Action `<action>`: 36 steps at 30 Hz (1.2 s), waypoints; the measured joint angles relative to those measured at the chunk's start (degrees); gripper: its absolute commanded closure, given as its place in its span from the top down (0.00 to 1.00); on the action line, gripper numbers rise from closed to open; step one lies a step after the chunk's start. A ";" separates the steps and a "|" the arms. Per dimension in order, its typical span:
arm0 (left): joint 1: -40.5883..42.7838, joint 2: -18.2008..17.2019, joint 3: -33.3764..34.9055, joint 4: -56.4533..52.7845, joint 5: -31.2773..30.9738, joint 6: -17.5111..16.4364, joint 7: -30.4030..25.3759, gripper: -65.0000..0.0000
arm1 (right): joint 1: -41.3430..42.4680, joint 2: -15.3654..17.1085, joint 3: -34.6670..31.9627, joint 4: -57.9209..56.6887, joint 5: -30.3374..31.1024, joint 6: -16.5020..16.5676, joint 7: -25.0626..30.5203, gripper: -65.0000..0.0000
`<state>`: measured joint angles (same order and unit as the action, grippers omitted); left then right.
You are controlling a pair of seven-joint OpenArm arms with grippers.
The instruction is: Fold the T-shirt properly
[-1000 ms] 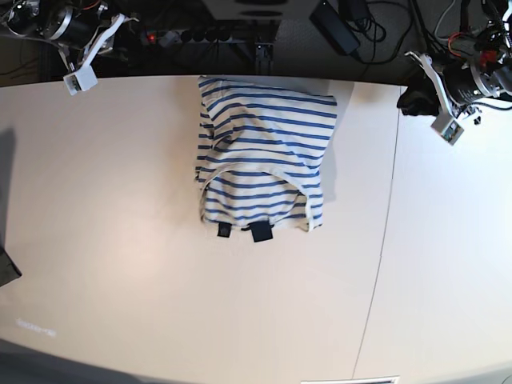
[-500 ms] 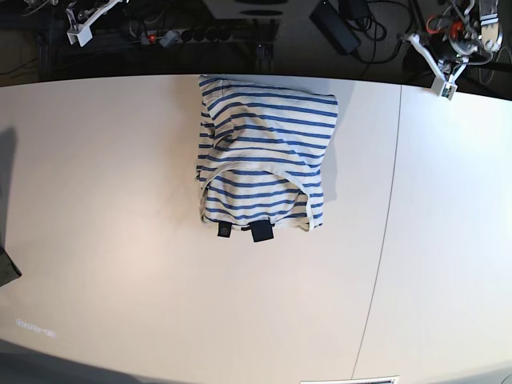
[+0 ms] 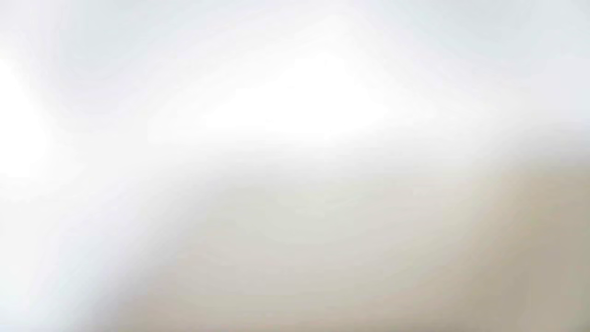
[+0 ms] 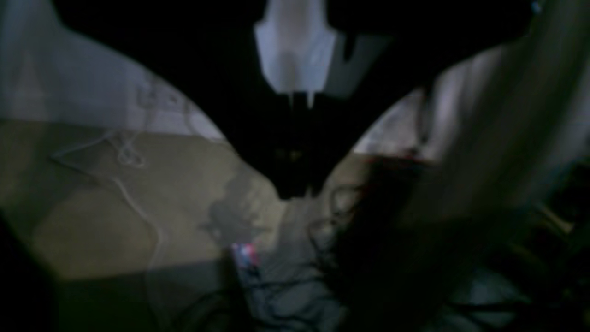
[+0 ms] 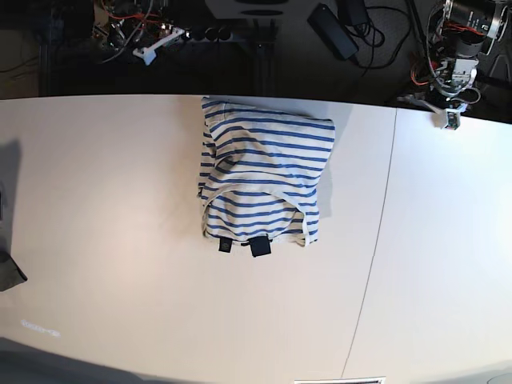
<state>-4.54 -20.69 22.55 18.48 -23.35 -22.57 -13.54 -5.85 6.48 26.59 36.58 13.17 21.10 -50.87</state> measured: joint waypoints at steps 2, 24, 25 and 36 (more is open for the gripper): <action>-0.55 1.03 0.37 0.59 -0.66 1.03 5.88 0.15 | 1.75 -0.17 0.02 0.48 -1.42 -0.17 0.52 0.00; -1.84 0.87 0.66 4.46 -0.37 3.52 27.82 0.15 | -0.44 7.02 0.07 0.33 -5.66 -1.22 3.19 0.00; -1.75 0.87 0.66 4.46 -0.37 3.52 27.54 0.15 | -0.26 6.80 0.07 0.33 -5.44 -1.25 3.76 0.00; -0.31 1.18 -4.48 8.74 -1.42 3.52 32.81 0.10 | -0.87 6.38 0.02 0.37 -5.40 -1.25 4.68 0.00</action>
<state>-4.84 -19.51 18.06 27.22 -24.77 -19.05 19.27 -6.72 12.86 26.61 36.95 7.77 19.86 -46.19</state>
